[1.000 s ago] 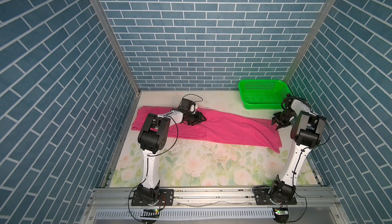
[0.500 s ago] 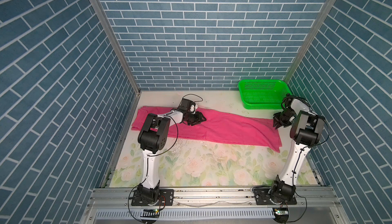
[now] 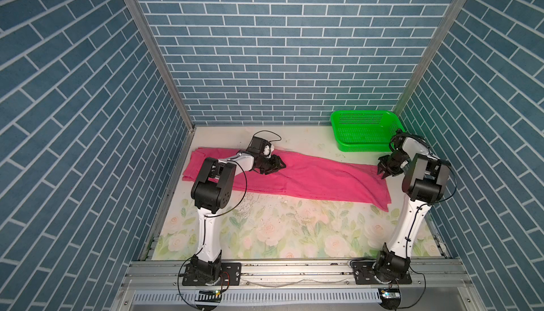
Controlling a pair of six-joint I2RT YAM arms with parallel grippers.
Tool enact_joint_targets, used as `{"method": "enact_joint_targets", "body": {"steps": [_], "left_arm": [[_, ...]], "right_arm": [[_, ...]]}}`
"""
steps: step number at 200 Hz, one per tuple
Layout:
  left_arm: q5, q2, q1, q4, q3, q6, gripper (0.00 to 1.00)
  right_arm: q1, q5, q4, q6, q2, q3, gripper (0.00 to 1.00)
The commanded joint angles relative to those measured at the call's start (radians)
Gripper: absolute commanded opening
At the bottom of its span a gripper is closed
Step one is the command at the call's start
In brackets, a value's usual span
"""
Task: Roll up the long pants
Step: Fold the long pant at the center of the board.
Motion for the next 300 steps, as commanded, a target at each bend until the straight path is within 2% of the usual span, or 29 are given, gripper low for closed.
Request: {"method": "enact_joint_targets", "body": {"steps": [1, 25, 39, 70, 113, 180, 220, 254, 300], "left_arm": [[-0.068, 0.028, 0.021, -0.088, -0.012, 0.007, 0.55], [-0.066, 0.03, 0.021, -0.092, 0.0, 0.008, 0.55], [-0.066, 0.026, 0.021, -0.095, -0.002, 0.01, 0.55], [-0.069, 0.008, 0.021, -0.1, -0.028, 0.019, 0.55], [-0.071, -0.001, 0.021, -0.103, -0.033, 0.019, 0.55], [-0.066, 0.02, 0.021, -0.092, -0.007, 0.01, 0.55], [-0.065, 0.029, 0.018, -0.089, 0.002, 0.008, 0.55], [-0.063, 0.03, 0.015, -0.089, 0.004, 0.009, 0.55], [-0.071, 0.008, 0.013, -0.1, -0.015, 0.018, 0.55]], "right_arm": [[0.006, -0.015, 0.043, 0.067, -0.011, -0.038, 0.28], [0.009, 0.001, 0.02, 0.061, 0.017, -0.017, 0.28], [0.009, 0.018, 0.015, 0.059, 0.031, -0.007, 0.25], [0.011, 0.042, 0.006, 0.059, 0.073, 0.007, 0.0], [0.018, 0.059, -0.007, 0.054, 0.063, 0.002, 0.0], [0.03, 0.055, -0.106, 0.039, -0.166, -0.024, 0.0], [0.029, 0.053, -0.135, 0.04, -0.236, -0.052, 0.0], [0.03, 0.06, -0.121, 0.04, -0.216, -0.027, 0.0], [0.029, 0.056, -0.117, 0.03, -0.098, 0.11, 0.0]]}}
